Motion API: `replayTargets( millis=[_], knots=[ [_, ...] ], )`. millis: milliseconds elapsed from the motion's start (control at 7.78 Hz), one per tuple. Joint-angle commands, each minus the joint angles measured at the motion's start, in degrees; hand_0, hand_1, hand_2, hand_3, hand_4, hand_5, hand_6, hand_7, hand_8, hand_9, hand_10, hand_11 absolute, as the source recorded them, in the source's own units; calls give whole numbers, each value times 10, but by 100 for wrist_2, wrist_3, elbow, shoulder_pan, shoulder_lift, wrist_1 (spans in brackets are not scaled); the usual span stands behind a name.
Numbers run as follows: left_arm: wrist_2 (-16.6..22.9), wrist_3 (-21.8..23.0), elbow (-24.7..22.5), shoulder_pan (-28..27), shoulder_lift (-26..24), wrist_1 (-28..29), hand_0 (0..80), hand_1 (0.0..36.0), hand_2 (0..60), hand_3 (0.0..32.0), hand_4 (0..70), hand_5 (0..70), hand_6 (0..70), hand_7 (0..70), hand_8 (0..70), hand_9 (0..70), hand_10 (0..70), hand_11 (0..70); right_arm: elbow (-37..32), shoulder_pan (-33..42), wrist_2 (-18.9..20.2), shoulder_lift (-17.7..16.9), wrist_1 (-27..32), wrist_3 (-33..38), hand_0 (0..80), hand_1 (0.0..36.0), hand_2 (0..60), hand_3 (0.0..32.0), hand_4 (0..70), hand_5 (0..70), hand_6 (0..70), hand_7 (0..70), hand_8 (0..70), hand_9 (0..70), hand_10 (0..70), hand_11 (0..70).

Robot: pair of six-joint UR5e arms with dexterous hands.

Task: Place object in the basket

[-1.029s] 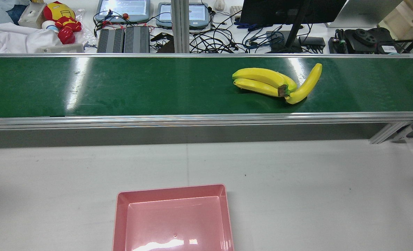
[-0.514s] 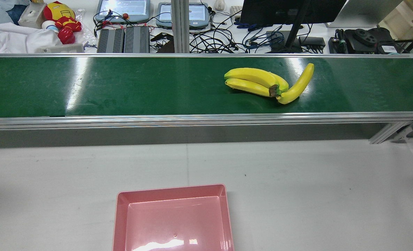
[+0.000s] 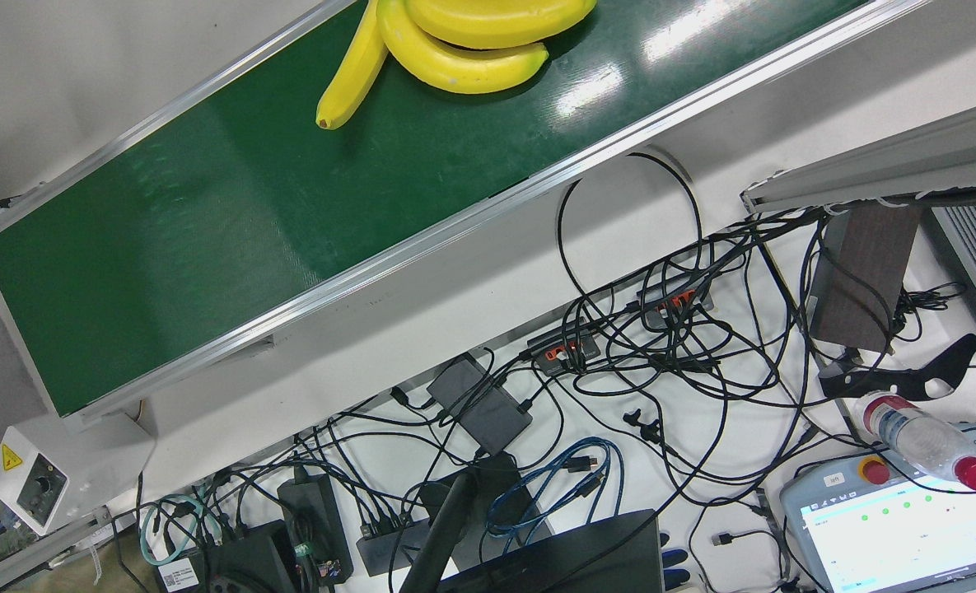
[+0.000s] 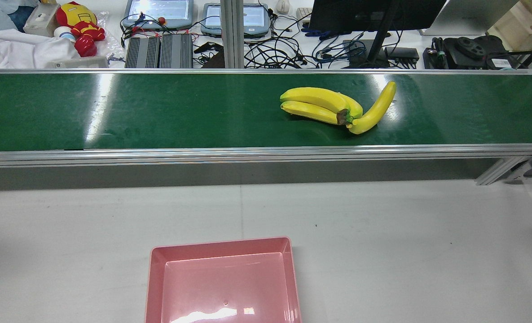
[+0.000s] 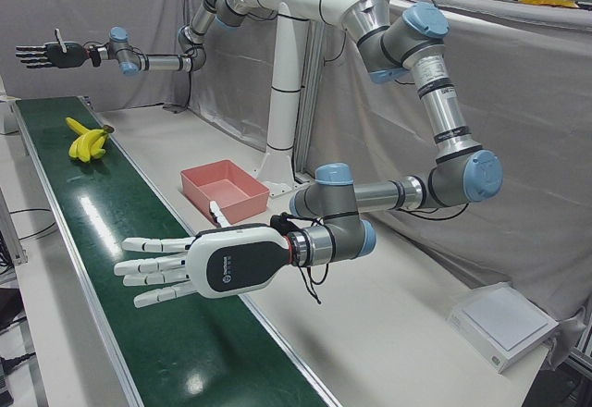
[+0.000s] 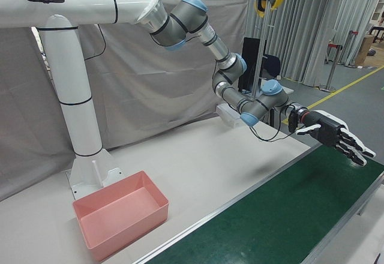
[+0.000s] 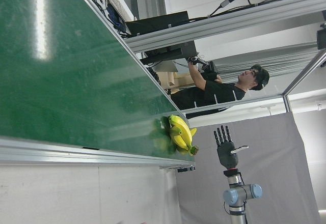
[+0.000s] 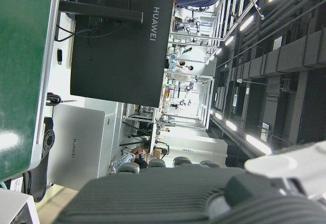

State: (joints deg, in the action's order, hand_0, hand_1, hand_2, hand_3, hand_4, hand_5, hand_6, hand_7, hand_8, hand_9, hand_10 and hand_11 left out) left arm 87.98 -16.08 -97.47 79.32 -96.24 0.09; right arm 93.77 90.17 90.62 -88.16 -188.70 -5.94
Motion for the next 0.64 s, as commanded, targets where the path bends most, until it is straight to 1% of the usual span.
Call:
replayTargets(
  millis=[0,129,514],
  knots=[
    [0,0,-44,-5,0,0,590,129,0,50,110,125,14,63,103,85,18,44,10,0,0,0,0,-4,0,0,0,0,0,0,0,0,0,0,0,0],
    [0,0,-53,-5,9,0,589,129,0,58,107,121,13,62,105,88,16,43,1,0,0,0,0,-4,0,0,0,0,0,0,0,0,0,0,0,0],
    [0,0,-193,-13,0,-88,603,137,0,44,123,123,15,64,105,90,18,46,-8,0,0,0,0,-4,0,0,0,0,0,0,0,0,0,0,0,0]
  ],
)
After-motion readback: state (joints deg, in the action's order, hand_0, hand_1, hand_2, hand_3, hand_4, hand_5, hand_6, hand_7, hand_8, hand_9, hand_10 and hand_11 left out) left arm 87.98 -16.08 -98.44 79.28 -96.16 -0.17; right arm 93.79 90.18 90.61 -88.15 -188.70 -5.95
